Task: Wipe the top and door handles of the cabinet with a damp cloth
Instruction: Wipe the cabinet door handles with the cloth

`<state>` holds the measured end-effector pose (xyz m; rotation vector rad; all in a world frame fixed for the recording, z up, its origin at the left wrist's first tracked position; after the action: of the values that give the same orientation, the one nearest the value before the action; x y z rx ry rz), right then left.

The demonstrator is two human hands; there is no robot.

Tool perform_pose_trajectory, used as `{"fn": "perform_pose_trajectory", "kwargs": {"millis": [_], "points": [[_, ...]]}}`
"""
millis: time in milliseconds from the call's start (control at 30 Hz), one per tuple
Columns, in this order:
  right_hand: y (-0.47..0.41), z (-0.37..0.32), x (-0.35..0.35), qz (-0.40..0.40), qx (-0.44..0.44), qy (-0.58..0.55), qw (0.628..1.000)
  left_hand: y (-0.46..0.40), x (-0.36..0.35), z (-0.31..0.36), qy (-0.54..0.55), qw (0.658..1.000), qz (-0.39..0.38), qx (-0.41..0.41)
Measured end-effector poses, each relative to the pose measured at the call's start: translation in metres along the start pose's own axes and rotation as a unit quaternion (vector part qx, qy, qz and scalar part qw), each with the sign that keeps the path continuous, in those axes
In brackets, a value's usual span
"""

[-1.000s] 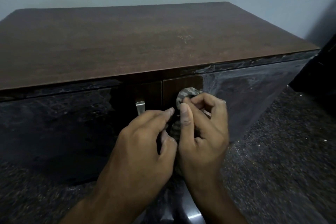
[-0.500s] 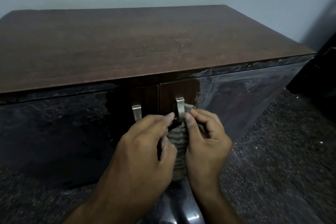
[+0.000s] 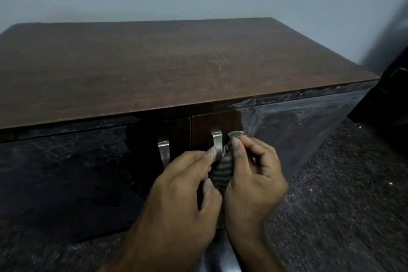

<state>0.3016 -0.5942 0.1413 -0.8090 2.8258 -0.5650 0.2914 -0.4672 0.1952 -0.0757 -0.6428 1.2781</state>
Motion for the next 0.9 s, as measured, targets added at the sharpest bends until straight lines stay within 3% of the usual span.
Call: {"fn": "perform_pose_trajectory", "kwargs": {"millis": [200,267,367,500,733,800,900], "points": [[-0.023,-0.055,-0.009,0.036,0.241,0.020,0.970,-0.004,0.002,-0.003,0.000,1.000,0.005,-0.013],[-0.039,-0.062,-0.008,0.071,0.283,0.054,0.955,-0.004,0.002,-0.003,0.016,1.000,0.006,-0.009],[-0.043,-0.054,-0.005,0.107,0.251,0.074,0.959,-0.004,0.002,-0.004,0.026,1.000,0.008,-0.005],[-0.022,-0.048,-0.011,0.063,0.282,0.091,0.953,-0.006,0.003,-0.002,0.018,1.000,0.012,-0.003],[-0.013,-0.035,-0.009,0.022,0.248,0.096,0.964,-0.004,0.003,0.000,0.018,1.000,0.020,0.011],[-0.009,-0.024,-0.006,0.010,0.207,0.090,0.974,-0.004,0.004,-0.001,0.026,0.999,0.025,0.014],[-0.001,-0.006,0.000,-0.014,0.073,0.059,0.995,-0.001,0.003,-0.003,0.026,0.999,0.021,0.022]]}}
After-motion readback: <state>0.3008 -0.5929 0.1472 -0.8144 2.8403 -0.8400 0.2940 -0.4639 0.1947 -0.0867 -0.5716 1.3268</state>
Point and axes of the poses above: each hand's wrist, its own y-axis away from the middle knuckle, its own x-axis out of the back of the hand, z = x × y, the point moved 4 cm from there along -y, towards the middle knuckle, and after that the axes turned 15 degrees about y, right-handed, at the moved point
